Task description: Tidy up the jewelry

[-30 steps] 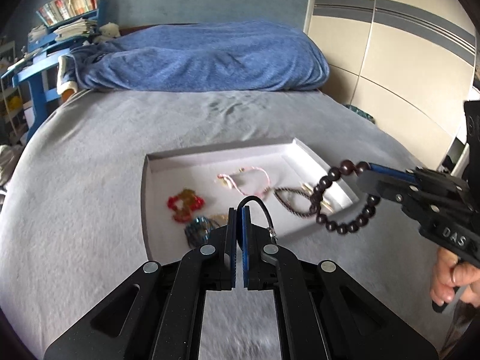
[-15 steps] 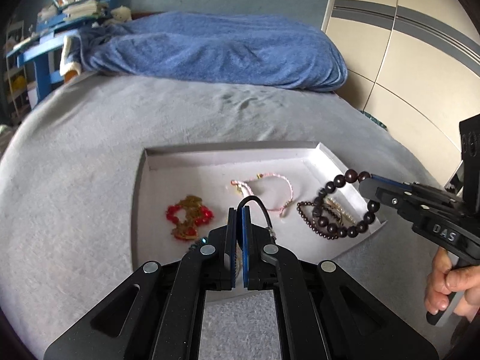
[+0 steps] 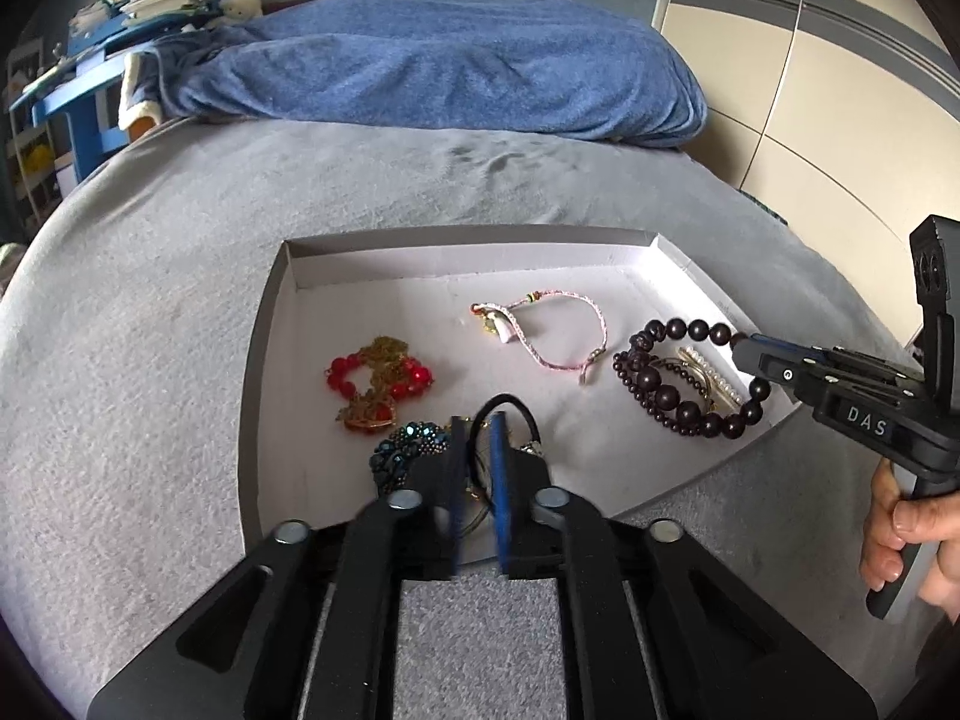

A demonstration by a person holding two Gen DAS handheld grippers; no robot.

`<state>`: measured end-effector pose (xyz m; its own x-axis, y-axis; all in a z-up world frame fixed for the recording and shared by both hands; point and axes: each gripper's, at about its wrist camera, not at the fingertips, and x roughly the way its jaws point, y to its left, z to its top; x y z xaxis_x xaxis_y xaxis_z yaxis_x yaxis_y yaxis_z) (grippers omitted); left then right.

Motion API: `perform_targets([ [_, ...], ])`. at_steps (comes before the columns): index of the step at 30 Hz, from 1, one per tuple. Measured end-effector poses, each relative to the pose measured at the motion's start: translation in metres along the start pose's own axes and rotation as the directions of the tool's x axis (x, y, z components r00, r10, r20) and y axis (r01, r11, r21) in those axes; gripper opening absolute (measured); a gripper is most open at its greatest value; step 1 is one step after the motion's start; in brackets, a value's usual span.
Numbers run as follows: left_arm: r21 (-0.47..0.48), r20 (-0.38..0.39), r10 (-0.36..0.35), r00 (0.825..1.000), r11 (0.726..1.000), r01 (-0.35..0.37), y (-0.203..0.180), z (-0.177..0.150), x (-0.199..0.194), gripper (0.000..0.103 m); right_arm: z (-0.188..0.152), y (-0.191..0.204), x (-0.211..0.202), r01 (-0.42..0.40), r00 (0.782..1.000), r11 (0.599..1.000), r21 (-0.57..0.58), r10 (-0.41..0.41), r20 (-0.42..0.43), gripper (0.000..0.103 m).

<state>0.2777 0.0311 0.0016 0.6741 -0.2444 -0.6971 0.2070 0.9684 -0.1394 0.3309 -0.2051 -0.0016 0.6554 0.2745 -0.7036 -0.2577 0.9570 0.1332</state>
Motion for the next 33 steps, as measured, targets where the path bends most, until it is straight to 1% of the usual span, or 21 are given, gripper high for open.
perform_targets([
  [1, -0.001, 0.003, 0.002, 1.000, 1.000, -0.002, 0.000, 0.000, -0.001, 0.021, 0.000, -0.001, 0.000, 0.000, 1.000, 1.000, 0.000, 0.000, 0.000, 0.020],
  [2, -0.002, 0.005, 0.004, 1.000, 1.000, -0.004, -0.001, 0.000, -0.002, 0.030, 0.000, -0.002, -0.001, 0.001, 1.000, 1.000, 0.002, -0.001, 0.001, 0.026],
  [3, -0.003, 0.008, 0.010, 1.000, 1.000, -0.010, -0.001, 0.000, -0.003, 0.040, -0.001, -0.002, -0.002, 0.001, 1.000, 1.000, 0.006, -0.001, 0.006, 0.041],
  [4, -0.004, 0.013, 0.017, 1.000, 1.000, -0.017, -0.002, 0.000, -0.005, 0.044, -0.001, -0.002, -0.005, -0.004, 1.000, 1.000, 0.009, 0.004, 0.016, 0.049],
  [6, -0.003, 0.024, 0.026, 0.999, 1.000, -0.026, -0.004, 0.000, -0.010, 0.057, -0.001, 0.000, -0.010, -0.014, 0.999, 1.000, 0.008, 0.013, 0.030, 0.050],
  [7, 0.000, 0.034, 0.032, 0.999, 0.999, -0.032, -0.006, 0.000, -0.014, 0.060, -0.002, 0.003, -0.013, -0.014, 0.999, 1.000, 0.003, 0.014, 0.038, 0.051],
  [8, 0.003, 0.042, 0.037, 0.998, 0.999, -0.037, -0.007, 0.000, -0.017, 0.067, -0.003, 0.005, -0.016, -0.017, 0.999, 1.000, -0.003, 0.017, 0.048, 0.053],
  [9, 0.005, 0.050, 0.041, 0.998, 0.999, -0.041, -0.009, 0.000, -0.020, 0.074, -0.004, 0.007, -0.020, -0.018, 0.998, 1.000, -0.008, 0.018, 0.059, 0.057],
  [10, 0.007, 0.066, 0.053, 0.996, 0.999, -0.053, -0.010, -0.001, -0.025, 0.077, -0.005, 0.008, -0.023, -0.017, 0.997, 1.000, -0.011, 0.018, 0.070, 0.062],
  [11, 0.006, 0.079, 0.060, 0.995, 0.998, -0.061, -0.011, -0.001, -0.029, 0.080, -0.008, 0.010, -0.026, -0.019, 0.996, 1.000, -0.011, 0.020, 0.082, 0.065],
  [13, -0.004, 0.092, 0.063, 0.994, 0.998, -0.063, -0.012, -0.004, -0.037, 0.083, -0.014, 0.012, -0.034, -0.020, 0.994, 1.000, -0.002, 0.020, 0.111, 0.074],
  [15, -0.015, 0.100, 0.059, 0.993, 0.998, -0.058, -0.012, -0.008, -0.042, 0.089, -0.021, 0.015, -0.040, -0.024, 0.990, 1.000, 0.003, 0.024, 0.139, 0.079],
  [16, -0.017, 0.109, 0.059, 0.992, 0.998, -0.058, -0.012, -0.012, -0.046, 0.090, -0.025, 0.019, -0.043, -0.025, 0.987, 1.000, -0.003, 0.025, 0.157, 0.082],
  [18, -0.018, 0.117, 0.067, 0.991, 0.998, -0.066, -0.013, -0.017, -0.052, 0.092, -0.032, 0.026, -0.047, -0.023, 0.984, 1.000, -0.022, 0.026, 0.177, 0.083],
  [21, -0.026, 0.149, 0.087, 0.985, 0.996, -0.084, -0.014, -0.027, -0.065, 0.094, -0.043, 0.037, -0.052, -0.026, 0.980, 0.998, -0.052, 0.035, 0.194, 0.086],
  [24, -0.056, 0.184, 0.106, 0.977, 0.994, -0.097, -0.014, -0.039, -0.076, 0.095, -0.055, 0.040, -0.060, -0.037, 0.976, 0.999, -0.019, 0.041, 0.214, 0.089],
  [27, -0.060, 0.202, 0.121, 0.972, 0.992, -0.111, -0.017, -0.050, -0.080, 0.095, -0.068, 0.040, -0.071, -0.038, 0.970, 0.999, 0.017, 0.033, 0.239, 0.091],
  [30, -0.048, 0.215, 0.125, 0.969, 0.992, -0.117, -0.020, -0.061, -0.083, 0.096, -0.077, 0.041, -0.077, -0.012, 0.968, 1.000, 0.019, 0.007, 0.250, 0.093],
  [33, -0.057, 0.227, 0.131, 0.965, 0.991, -0.122, -0.022, -0.073, -0.084, 0.097, -0.083, 0.041, -0.082, 0.006, 0.964, 1.000, 0.023, -0.012, 0.264, 0.094],
])
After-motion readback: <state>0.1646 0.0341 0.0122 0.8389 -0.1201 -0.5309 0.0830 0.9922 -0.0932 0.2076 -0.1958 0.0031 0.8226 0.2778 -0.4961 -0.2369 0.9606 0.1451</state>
